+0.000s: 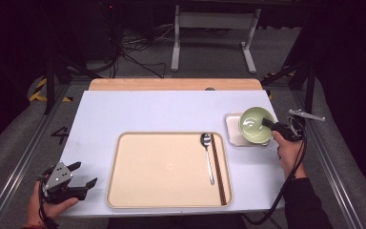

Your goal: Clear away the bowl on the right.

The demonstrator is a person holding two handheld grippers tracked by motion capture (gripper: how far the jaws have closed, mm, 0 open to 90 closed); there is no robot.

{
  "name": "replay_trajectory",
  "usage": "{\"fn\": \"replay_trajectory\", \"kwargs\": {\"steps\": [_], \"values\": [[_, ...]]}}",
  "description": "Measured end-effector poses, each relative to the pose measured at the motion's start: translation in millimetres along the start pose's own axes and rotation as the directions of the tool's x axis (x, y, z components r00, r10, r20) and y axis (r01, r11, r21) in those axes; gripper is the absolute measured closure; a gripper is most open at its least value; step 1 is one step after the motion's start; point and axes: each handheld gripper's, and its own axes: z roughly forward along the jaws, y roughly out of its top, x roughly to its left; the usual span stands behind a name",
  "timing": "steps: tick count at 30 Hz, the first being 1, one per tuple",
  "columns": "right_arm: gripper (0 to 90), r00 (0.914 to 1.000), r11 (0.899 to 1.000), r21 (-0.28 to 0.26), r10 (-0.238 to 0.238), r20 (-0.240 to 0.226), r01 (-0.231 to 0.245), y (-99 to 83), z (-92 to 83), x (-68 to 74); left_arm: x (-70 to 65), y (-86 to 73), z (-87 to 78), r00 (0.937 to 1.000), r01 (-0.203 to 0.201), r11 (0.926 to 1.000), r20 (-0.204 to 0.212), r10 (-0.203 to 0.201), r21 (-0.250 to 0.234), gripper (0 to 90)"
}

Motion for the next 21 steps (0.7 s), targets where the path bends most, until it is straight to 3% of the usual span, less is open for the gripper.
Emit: {"fn": "replay_trajectory", "kwargs": {"steps": [21], "values": [[83.0,0.9975,0.998,-0.048,-0.053,-0.047,0.051,8.9,-11.2,25.5,0.8,-0.9,-1.4,1.0000,0.001,1.0000,-0.001,-0.001,-0.002,19.5]]}}
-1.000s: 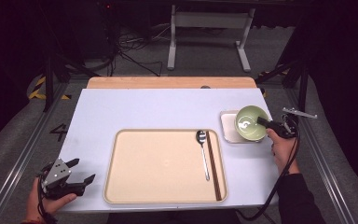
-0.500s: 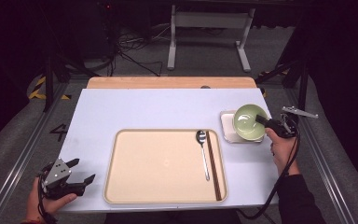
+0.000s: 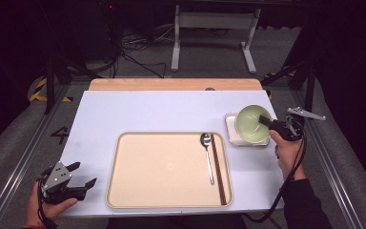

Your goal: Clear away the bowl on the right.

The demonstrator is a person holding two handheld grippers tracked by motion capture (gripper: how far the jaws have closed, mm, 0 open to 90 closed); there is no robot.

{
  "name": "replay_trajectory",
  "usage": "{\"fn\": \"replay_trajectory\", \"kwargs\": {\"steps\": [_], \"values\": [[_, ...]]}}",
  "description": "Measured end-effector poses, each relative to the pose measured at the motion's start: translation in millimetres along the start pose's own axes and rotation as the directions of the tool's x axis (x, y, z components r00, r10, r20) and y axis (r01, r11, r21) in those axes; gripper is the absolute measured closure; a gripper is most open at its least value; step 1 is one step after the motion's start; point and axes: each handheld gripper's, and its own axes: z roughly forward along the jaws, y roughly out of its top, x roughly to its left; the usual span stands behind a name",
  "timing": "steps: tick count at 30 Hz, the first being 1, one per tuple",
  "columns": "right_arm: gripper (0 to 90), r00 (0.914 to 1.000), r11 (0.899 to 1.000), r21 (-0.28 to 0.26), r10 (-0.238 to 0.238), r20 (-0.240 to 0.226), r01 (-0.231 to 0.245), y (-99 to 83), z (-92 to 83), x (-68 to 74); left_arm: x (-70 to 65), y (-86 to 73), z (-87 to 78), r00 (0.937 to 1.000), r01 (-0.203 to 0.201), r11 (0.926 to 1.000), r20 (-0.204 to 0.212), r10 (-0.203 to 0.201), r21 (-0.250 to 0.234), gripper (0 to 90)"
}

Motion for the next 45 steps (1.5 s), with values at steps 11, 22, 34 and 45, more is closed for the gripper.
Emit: {"fn": "replay_trajectory", "kwargs": {"steps": [11,22,34,45], "values": [[82.9,0.9979,0.999,-0.010,-0.036,-0.053,0.036,4.4,4.4,23.6,-0.4,0.0,0.9,1.0000,-0.002,1.0000,0.003,0.002,0.008,19.4],[82.7,0.9919,0.997,0.004,-0.080,-0.099,0.081,5.2,16.2,49.6,-0.7,-0.4,2.5,0.9999,0.001,0.9999,0.010,-0.001,0.015,19.4],[82.7,0.9834,0.993,0.020,-0.110,-0.145,0.114,6.4,29.9,72.4,-0.7,-0.2,2.7,0.9999,0.000,0.9999,0.011,-0.001,0.013,19.5],[82.7,0.9761,0.990,0.039,-0.130,-0.174,0.139,4.2,45.3,91.9,0.4,-0.7,2.1,1.0000,0.004,0.9999,0.009,-0.004,0.011,19.5]]}}
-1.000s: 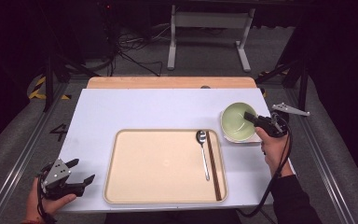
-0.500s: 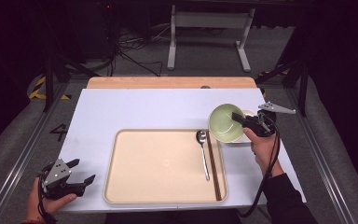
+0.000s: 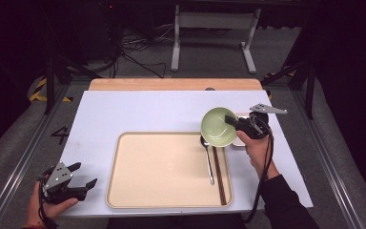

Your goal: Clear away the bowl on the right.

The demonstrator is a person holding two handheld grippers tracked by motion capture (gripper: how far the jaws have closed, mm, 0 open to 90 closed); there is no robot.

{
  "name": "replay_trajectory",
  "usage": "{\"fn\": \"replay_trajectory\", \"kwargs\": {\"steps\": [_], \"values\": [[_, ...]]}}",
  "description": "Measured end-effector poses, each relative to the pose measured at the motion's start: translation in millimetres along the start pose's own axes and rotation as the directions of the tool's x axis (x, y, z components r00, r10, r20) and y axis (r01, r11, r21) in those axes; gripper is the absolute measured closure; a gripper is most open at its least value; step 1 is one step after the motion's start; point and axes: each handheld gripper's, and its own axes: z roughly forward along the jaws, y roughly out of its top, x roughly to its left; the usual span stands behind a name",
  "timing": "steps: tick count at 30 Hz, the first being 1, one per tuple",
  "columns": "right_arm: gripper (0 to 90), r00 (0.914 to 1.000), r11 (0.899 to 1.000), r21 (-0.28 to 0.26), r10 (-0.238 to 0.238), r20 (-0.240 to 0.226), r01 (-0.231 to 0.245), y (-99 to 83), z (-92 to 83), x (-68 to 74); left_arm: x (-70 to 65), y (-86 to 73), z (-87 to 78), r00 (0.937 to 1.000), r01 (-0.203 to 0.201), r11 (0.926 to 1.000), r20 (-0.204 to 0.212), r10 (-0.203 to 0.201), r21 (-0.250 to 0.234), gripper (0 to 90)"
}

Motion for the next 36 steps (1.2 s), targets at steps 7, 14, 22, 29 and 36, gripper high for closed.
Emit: {"fn": "replay_trajectory", "kwargs": {"steps": [7,14,22,29,36], "values": [[82.7,0.9995,1.000,0.014,-0.019,-0.027,0.019,1.1,15.5,13.5,-0.2,0.2,-0.6,1.0000,-0.001,1.0000,-0.002,0.001,-0.003,19.5],[82.6,0.9983,0.998,0.049,-0.033,-0.049,0.036,-1.5,36.9,27.5,0.4,-0.4,-1.1,1.0000,0.002,1.0000,-0.001,-0.002,-0.002,19.5],[82.6,0.9959,0.994,0.092,-0.058,-0.070,0.064,-5.9,59.6,42.1,1.0,-0.9,-1.4,1.0000,0.004,1.0000,-0.004,-0.004,-0.002,19.3],[82.3,0.9936,0.985,0.150,-0.076,-0.084,0.088,-13.5,82.0,52.5,1.0,-1.3,-1.0,1.0000,0.003,1.0000,0.000,-0.003,0.002,19.5],[82.1,0.9918,0.977,0.190,-0.084,-0.097,0.101,-18.8,95.5,57.8,1.0,-1.6,-1.3,1.0000,0.006,1.0000,-0.005,-0.006,-0.003,19.6]]}}
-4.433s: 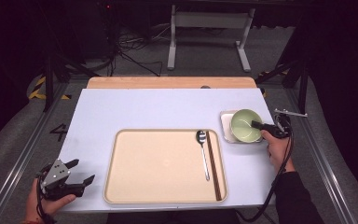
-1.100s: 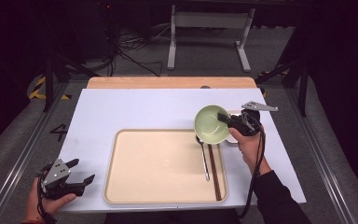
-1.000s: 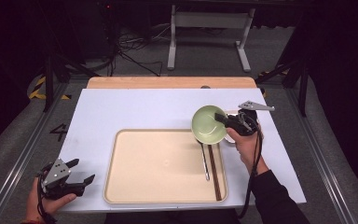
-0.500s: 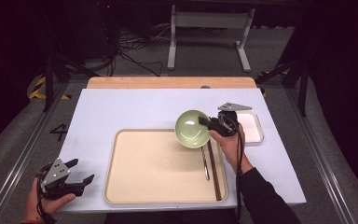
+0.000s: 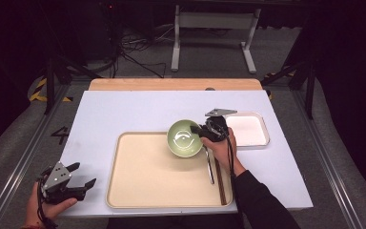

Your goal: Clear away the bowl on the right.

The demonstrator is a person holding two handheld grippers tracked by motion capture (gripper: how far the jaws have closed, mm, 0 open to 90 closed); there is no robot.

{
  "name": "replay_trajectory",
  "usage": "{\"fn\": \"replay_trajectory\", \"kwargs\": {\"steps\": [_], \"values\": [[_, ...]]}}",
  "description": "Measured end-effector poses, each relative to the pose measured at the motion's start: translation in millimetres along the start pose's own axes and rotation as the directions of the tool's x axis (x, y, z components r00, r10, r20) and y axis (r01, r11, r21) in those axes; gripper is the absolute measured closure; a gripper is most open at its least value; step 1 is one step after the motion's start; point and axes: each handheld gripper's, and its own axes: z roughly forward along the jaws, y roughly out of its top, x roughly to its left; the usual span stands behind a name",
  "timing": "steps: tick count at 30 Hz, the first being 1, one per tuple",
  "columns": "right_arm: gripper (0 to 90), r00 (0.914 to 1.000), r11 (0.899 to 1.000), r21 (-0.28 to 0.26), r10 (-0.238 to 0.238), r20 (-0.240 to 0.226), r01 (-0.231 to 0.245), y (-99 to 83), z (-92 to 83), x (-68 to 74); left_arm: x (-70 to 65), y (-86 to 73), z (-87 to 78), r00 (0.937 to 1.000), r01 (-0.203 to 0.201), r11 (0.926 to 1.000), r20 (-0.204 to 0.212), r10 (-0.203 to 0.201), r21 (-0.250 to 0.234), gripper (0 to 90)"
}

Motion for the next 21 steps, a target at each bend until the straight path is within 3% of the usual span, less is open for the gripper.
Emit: {"fn": "replay_trajectory", "kwargs": {"steps": [10,15,21], "values": [[81.8,0.9994,0.999,0.034,0.019,-0.028,-0.018,0.1,15.7,4.3,0.0,0.0,0.4,1.0000,-0.002,1.0000,0.002,0.002,0.004,19.6],[82.2,0.9999,0.998,0.062,0.008,-0.011,-0.007,3.6,22.5,3.1,-0.1,-0.1,0.3,1.0000,-0.003,1.0000,0.001,0.003,0.008,19.6],[75.5,0.9998,0.995,0.096,-0.013,0.012,0.012,3.7,25.1,2.5,0.2,-0.7,-0.2,1.0000,0.000,1.0000,0.000,0.000,0.007,19.5]]}}
